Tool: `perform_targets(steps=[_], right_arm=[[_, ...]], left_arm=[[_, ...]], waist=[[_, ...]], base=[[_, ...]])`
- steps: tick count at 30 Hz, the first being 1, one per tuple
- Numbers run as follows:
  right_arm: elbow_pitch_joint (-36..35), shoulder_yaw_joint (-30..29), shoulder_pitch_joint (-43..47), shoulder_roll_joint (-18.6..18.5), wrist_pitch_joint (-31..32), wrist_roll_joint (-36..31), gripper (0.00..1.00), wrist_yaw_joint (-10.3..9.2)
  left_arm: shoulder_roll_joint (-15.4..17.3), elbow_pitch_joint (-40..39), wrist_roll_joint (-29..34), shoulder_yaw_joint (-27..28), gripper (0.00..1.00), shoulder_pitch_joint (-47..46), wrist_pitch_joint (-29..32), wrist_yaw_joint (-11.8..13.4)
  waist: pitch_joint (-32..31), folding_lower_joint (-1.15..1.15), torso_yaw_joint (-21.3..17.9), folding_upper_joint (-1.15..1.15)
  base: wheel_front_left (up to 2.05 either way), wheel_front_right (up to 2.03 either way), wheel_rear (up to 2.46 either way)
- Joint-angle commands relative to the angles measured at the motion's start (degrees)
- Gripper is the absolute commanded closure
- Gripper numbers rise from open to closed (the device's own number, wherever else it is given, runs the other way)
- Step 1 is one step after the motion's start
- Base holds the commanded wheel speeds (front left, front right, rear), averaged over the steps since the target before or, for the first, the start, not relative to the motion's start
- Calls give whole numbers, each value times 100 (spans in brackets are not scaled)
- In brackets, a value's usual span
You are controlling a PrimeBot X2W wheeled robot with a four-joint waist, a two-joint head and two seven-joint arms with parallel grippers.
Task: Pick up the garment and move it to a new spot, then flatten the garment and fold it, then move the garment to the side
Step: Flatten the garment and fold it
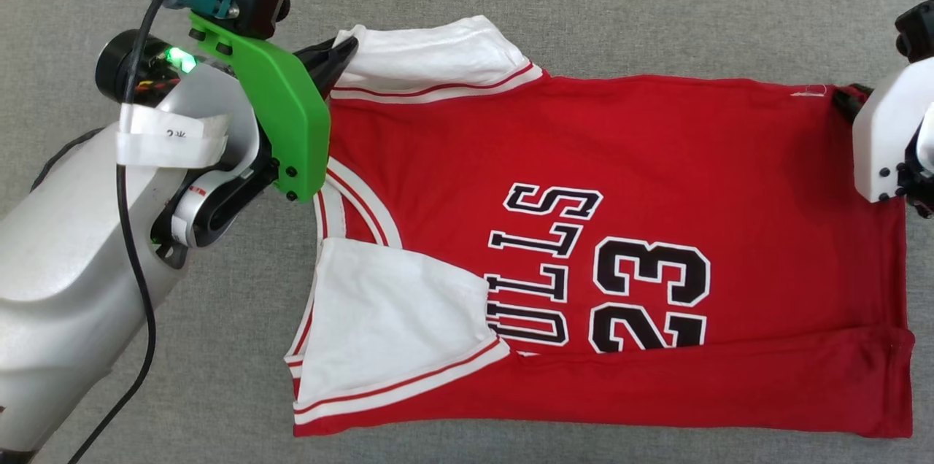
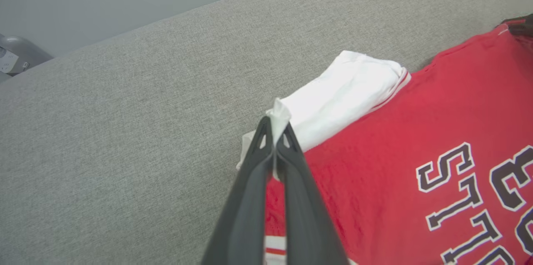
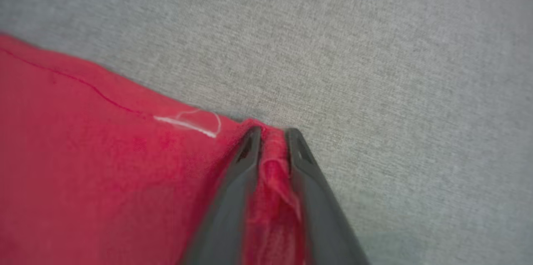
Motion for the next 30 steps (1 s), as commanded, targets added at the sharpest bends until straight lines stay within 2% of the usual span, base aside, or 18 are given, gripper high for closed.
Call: perform_targets(steps=[1,8,15,24,30], right_arm=[[181,100,79,102,-62,75,100,2],[250,-128,142,145,-751,449,100,2],[39,-400,609,117,-1333,887,100,2],[-323,-668,1885,142,-1714,1487,100,2],[-588,-687,2774,94,-1733,1794,100,2]], left_arm=[[-30,57,-46,17,100,117,-66,0],[-75,367,-143,79,100,381,-366,23],[-39,451,-315,111,100,895,-648,85],[175,75,-656,76,100,2007,-880,357],[378,-369,-937,-14,100,2873,-932,581]], waist=[[-55,0,-1,0],[-408,0,-44,0],[-977,0,-67,0],[-1742,0,24,0],[-2005,0,112,0]], base=[[0,0,0],[0,0,0],[0,0,0],[0,0,0],[0,0,0]])
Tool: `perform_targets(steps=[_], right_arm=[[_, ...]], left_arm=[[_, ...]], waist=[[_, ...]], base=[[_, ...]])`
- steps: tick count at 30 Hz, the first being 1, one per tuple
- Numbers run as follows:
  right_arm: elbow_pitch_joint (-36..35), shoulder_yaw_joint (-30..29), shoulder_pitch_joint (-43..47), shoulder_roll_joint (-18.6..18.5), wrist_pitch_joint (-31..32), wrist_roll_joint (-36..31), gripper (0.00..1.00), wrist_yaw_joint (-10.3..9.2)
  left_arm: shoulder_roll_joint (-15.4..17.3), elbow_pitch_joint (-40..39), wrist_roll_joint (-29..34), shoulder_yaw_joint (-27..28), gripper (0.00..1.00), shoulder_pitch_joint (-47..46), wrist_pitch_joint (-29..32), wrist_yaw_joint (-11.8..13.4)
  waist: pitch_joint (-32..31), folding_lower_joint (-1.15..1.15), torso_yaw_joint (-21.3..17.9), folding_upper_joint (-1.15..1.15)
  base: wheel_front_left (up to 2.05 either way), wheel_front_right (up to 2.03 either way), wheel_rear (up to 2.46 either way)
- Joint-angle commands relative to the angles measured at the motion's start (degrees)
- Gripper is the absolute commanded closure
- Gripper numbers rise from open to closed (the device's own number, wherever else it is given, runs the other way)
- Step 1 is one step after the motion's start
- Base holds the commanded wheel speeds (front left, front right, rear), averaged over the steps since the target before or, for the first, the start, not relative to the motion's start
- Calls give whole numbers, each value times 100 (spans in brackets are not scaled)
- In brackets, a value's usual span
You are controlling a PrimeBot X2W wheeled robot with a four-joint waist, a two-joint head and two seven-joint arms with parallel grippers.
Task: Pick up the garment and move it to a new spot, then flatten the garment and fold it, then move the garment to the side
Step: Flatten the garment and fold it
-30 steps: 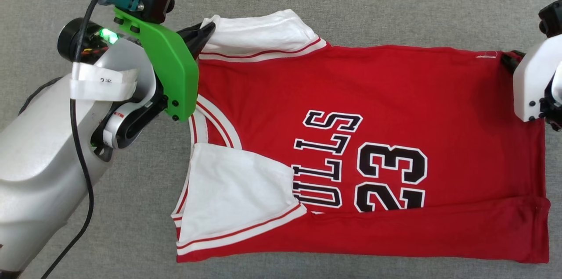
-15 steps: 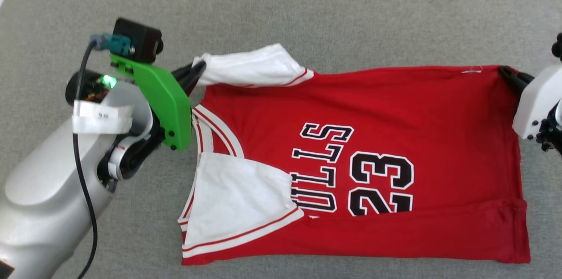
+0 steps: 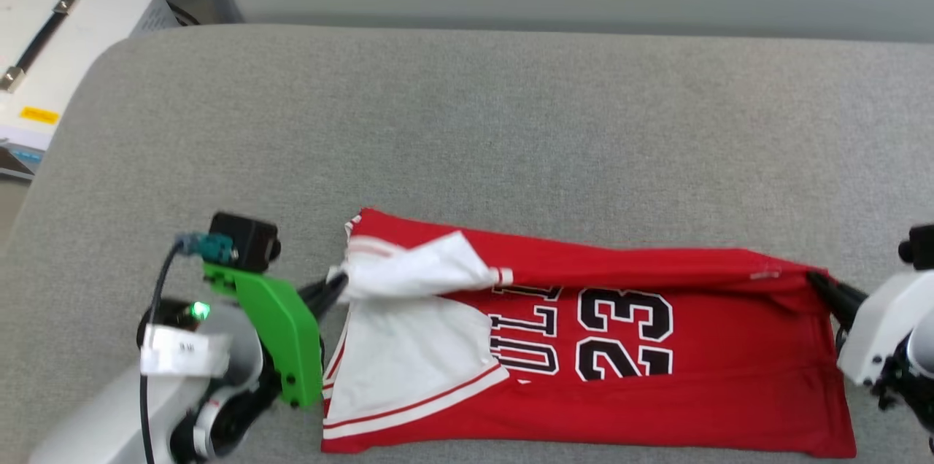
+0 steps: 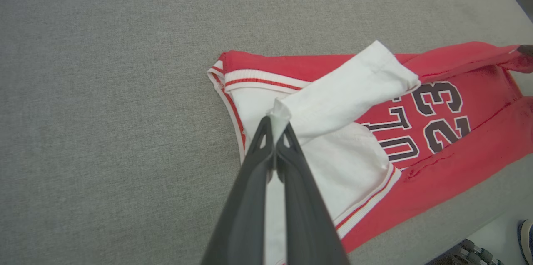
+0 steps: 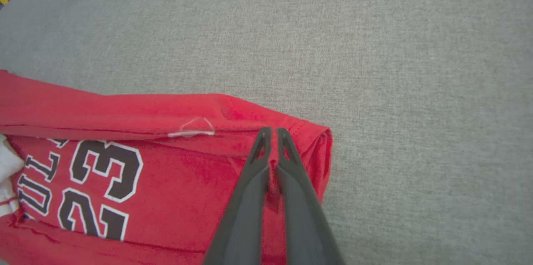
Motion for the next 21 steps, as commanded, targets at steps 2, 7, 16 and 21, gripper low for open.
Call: perform_targets(steps=[2,7,16,21], right_arm=[[-117,6,305,-69,9,91,100,-3],[-323,26,745,-172,134,201,100,-3],[-586,297,1068,-526,303,-14,100,-3],[-580,418,1040,-585,263,-53,100,-3]], left_arm=[[71,-84,-140,-60,100,353,-50,82],[96,-81,-175,-253,100,809,-98,129],[-143,383,-34,-555,100,1029,-229,-7],[-327,751,117,-659,100,915,-331,-130]], waist=[[-226,0,106,0],[-320,0,121,0],[-359,0,97,0],[-309,0,73,0]], base=[[0,0,0],[0,0,0],[0,0,0],[0,0,0]])
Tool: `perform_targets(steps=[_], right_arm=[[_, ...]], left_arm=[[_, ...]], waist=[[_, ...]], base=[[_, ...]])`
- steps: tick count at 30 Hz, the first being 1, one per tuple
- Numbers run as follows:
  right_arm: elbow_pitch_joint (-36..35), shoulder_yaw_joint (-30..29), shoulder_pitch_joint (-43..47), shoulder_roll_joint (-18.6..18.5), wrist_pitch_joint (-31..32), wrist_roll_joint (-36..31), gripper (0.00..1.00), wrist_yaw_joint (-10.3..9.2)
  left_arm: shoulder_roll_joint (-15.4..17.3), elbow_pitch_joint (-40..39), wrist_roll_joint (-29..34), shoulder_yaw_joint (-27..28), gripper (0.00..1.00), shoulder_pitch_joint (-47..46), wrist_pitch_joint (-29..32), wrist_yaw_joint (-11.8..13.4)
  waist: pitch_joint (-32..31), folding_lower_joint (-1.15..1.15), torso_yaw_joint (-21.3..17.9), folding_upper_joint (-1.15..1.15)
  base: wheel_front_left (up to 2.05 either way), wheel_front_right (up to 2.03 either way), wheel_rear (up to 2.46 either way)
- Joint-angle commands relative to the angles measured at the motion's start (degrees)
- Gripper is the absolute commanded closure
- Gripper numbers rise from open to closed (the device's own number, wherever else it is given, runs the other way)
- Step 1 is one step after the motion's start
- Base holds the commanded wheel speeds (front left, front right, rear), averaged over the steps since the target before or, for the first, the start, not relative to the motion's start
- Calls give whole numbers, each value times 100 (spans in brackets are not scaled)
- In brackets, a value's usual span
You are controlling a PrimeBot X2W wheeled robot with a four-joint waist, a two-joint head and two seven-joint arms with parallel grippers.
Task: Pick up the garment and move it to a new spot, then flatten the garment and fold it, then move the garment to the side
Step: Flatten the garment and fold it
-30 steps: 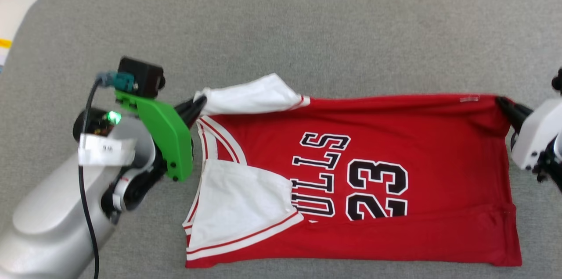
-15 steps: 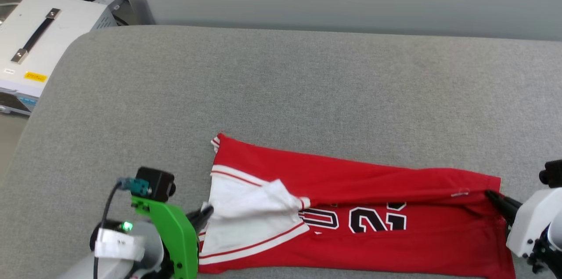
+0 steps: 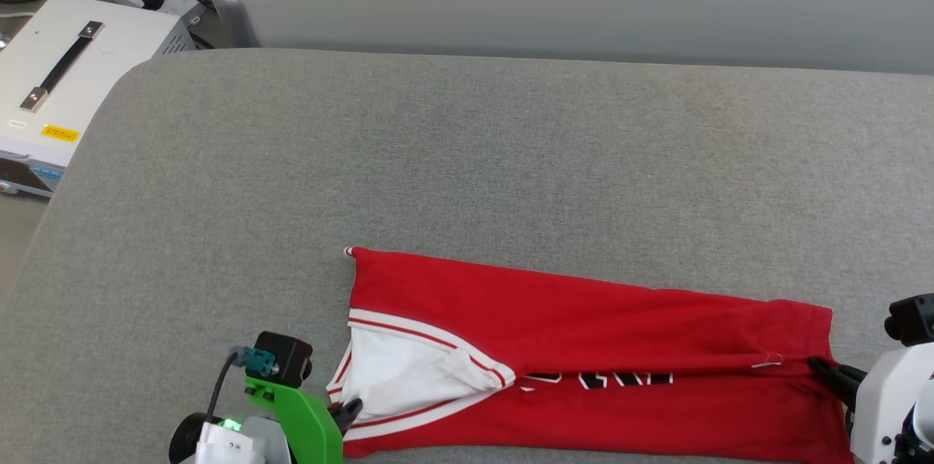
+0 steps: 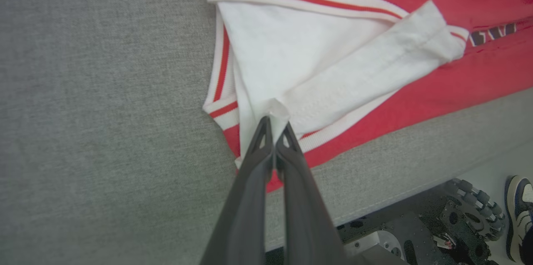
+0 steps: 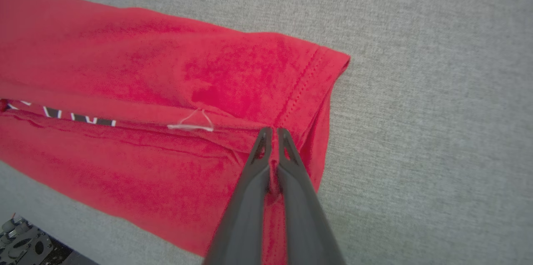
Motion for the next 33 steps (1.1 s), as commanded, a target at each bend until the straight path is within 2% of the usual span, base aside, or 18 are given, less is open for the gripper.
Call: perform_targets(steps=[1,2,3,4,12,16,20,22,25,30,33], right_arm=[[-5,39,38,-31,-37,-31,100,-3],[1,64,36,-32,-34,-27,100,-3],[-2,97,31,-37,-41,-34,71,-3],[0,118,28,-42,-53,-42,0,-3],[-99,163,207,-129,11,-4,0,-3],[-307,-141,437,-93,267,134,0,-3],[-492,-678,605,111,562,189,0,-3],[-582,-1010,675,317,761,125,0,-3],[-678,-1454,716,697,1030,66,0,-3],[-641,-2265,676,1378,1461,-366,0,-3],[-574,-2694,616,1776,1710,-632,0,-3]], left_arm=[[-61,97,81,-3,100,-78,-63,-45],[-92,159,96,-9,100,-96,-90,-67],[-128,231,120,-17,67,-116,-125,-82],[-152,289,151,-24,0,-129,-159,-79],[-310,529,115,95,0,23,-611,-66],[-301,383,67,420,0,163,-1182,105],[-291,167,153,763,0,250,-1897,279],[-306,87,256,910,0,293,-2288,335],[-296,56,558,1023,0,302,-2545,410],[-450,34,1122,1457,0,349,-2675,445],[-593,-31,1503,1753,0,472,-2679,363]], waist=[[26,0,-16,0],[35,0,-19,0],[38,0,-23,0],[36,0,-28,0],[-219,0,-81,0],[-374,0,-116,0],[-418,0,-139,0],[-410,0,-145,0],[-359,0,-151,0],[-221,0,-109,0],[-146,0,-68,0]], base=[[0,0,0],[0,0,0],[0,0,0],[0,0,0],[0,0,0],[0,0,0],[0,0,0],[0,0,0],[0,0,0],[0,0,0],[0,0,0]])
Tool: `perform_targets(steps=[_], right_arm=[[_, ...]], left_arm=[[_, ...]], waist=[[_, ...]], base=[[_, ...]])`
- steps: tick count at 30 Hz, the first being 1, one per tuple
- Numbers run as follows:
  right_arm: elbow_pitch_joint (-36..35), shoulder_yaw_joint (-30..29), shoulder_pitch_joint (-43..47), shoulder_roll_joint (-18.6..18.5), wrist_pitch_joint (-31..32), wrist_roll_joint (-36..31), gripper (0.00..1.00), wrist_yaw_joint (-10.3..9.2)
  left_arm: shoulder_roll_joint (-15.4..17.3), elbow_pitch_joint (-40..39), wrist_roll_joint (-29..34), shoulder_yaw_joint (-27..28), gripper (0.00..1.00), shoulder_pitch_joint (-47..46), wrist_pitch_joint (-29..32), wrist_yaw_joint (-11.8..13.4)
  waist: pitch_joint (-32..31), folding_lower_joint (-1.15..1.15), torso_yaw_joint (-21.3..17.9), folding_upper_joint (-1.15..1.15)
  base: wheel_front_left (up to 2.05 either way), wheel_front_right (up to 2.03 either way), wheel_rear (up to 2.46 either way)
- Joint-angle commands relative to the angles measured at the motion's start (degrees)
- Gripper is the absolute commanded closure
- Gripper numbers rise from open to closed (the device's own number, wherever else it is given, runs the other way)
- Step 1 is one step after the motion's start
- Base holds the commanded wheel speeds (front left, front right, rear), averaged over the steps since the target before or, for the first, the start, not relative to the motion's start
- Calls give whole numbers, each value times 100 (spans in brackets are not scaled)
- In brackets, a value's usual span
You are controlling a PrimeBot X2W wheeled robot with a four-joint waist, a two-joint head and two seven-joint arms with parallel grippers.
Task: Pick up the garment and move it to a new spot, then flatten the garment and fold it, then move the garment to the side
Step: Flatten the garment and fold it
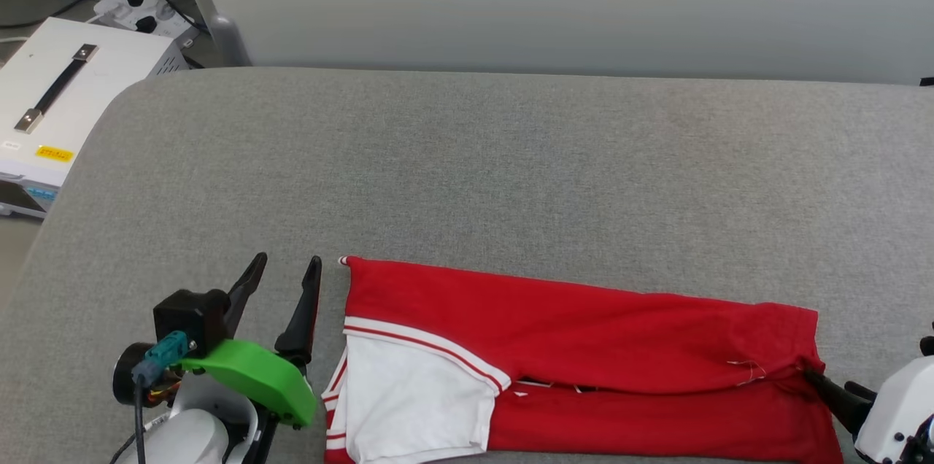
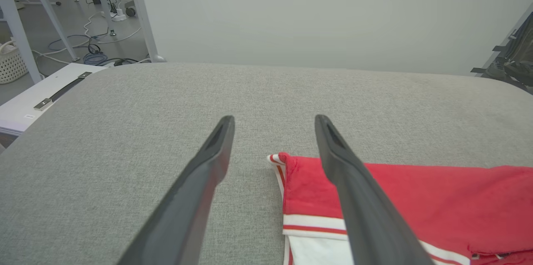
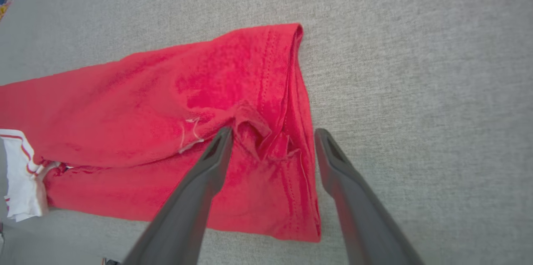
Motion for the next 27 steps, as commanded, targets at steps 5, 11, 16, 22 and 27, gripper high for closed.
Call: perform_targets(steps=[5,11,16,22,27], right_arm=[[191,-685,-214,610,377,-502,0,-2],[425,-1068,-354,967,588,-871,0,-2],[705,-1093,-381,1120,723,-1053,0,-2],[814,-729,-451,1311,829,-842,0,-2],[830,-401,-439,1348,776,-645,100,-2]], left_arm=[[-243,114,417,309,0,374,-31,-227],[-435,264,647,566,0,496,-32,-454],[-530,355,775,697,0,518,-32,-583],[-626,481,875,796,0,483,-32,-704],[-706,608,931,835,0,455,-32,-793]], waist=[[158,0,117,0],[240,0,195,0],[312,0,231,0],[398,0,212,0],[396,0,197,0]], base=[[0,0,0],[0,0,0],[0,0,0],[0,0,0],[0,0,0]])
